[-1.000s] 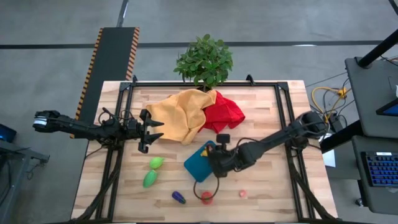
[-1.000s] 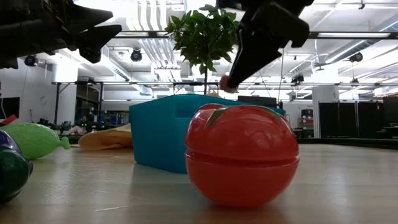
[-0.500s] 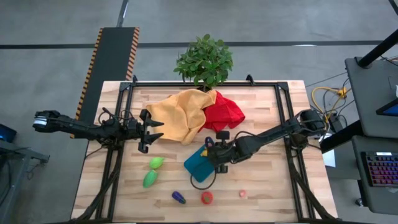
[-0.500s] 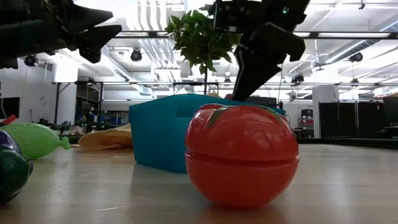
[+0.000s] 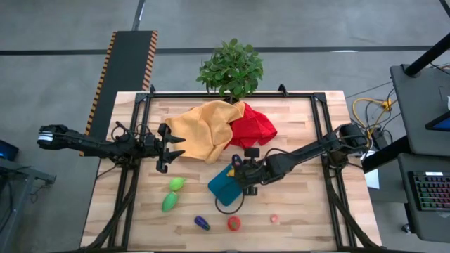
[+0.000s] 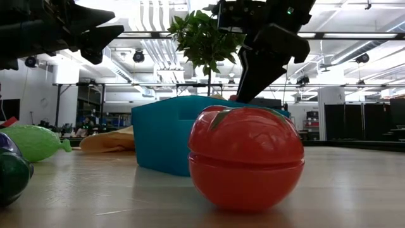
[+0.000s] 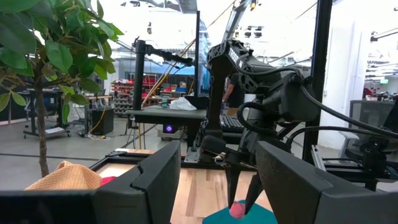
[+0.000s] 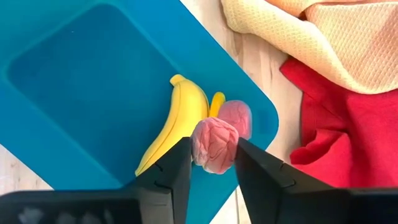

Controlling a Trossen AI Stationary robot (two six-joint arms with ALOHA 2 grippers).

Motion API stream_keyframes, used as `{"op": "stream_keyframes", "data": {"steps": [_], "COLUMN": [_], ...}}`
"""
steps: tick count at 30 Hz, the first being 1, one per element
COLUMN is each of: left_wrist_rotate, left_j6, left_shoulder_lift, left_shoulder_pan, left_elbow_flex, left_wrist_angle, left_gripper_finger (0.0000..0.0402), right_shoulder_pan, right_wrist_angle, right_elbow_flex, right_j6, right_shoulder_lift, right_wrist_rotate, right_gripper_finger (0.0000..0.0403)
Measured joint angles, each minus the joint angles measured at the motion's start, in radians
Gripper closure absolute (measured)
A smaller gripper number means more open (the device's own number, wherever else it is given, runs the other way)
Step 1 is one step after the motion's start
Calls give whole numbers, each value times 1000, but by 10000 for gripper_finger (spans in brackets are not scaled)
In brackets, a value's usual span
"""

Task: Pick and placing Produce into tupperware
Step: Put the bottom pink peach into the blue bin, then put the pink peach into the blue bin

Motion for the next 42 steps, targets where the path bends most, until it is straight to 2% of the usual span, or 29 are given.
{"op": "stream_keyframes", "data": {"steps": [16,23,30,35,42], "left_wrist_rotate": [0,0,0,0,0], "left_j6": [0,0,-2,-2,-3], "left_shoulder_lift": [0,0,0,0,0], "left_shoulder_pan": [0,0,0,0,0], "left_elbow_flex": [0,0,0,0,0], "left_wrist_angle": [0,-7,-9,-9,-10], "left_gripper_finger": [206,206,206,206,206], "right_shoulder_pan": [0,29,143,264,447], "right_wrist_angle": [-4,-169,-236,-236,-224], "right_elbow_flex": [0,30,39,35,25], "right_j6": [4,130,249,354,400], "right_shoulder_lift": [0,-27,-105,-144,-105], "right_wrist_rotate": [0,-41,-137,-158,-170], "right_gripper_finger": [251,251,265,271,246]}}
